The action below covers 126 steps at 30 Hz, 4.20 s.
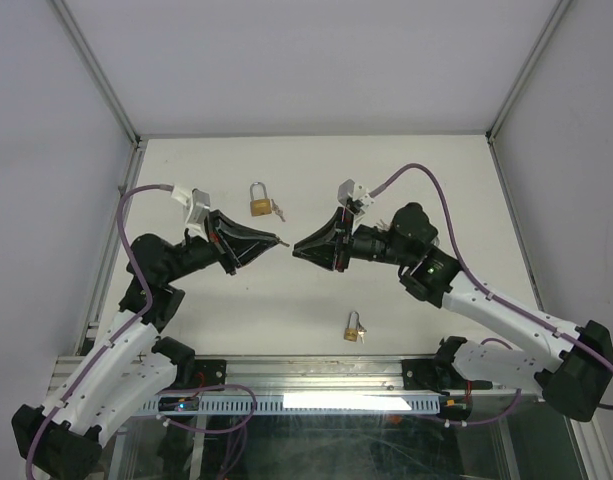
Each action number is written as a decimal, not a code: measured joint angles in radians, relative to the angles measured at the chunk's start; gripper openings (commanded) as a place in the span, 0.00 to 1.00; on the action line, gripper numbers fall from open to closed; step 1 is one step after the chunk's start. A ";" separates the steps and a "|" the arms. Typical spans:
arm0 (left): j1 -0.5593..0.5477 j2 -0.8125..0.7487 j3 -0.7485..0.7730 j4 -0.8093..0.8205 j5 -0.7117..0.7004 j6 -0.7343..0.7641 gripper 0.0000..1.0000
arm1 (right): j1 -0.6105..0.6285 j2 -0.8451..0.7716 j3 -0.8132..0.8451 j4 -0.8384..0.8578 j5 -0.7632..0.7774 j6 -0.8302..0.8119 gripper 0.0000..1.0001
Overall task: Unlock with the key
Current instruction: Pick up the key from the center of the board.
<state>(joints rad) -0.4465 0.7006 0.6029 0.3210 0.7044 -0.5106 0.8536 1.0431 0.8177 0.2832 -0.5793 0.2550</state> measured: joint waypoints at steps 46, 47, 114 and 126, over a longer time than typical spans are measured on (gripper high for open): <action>-0.156 0.037 -0.159 0.182 0.064 -0.155 0.00 | 0.016 -0.099 -0.456 0.551 -0.129 -0.748 0.53; -0.156 0.037 -0.159 0.187 0.066 -0.155 0.00 | 0.021 -0.090 -0.457 0.594 -0.129 -0.766 0.54; -0.183 0.447 -0.113 -0.064 0.174 0.463 0.56 | 0.020 -0.151 -0.597 0.211 0.240 -0.393 0.00; -0.271 0.375 -0.090 -0.218 0.069 0.997 0.70 | -0.098 -0.021 -0.453 0.106 0.182 0.147 0.00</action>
<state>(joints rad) -0.7177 1.0752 0.5133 0.1028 0.7734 0.4862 0.7559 1.0225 0.3645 0.3893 -0.3977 0.4019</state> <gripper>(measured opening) 0.668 0.006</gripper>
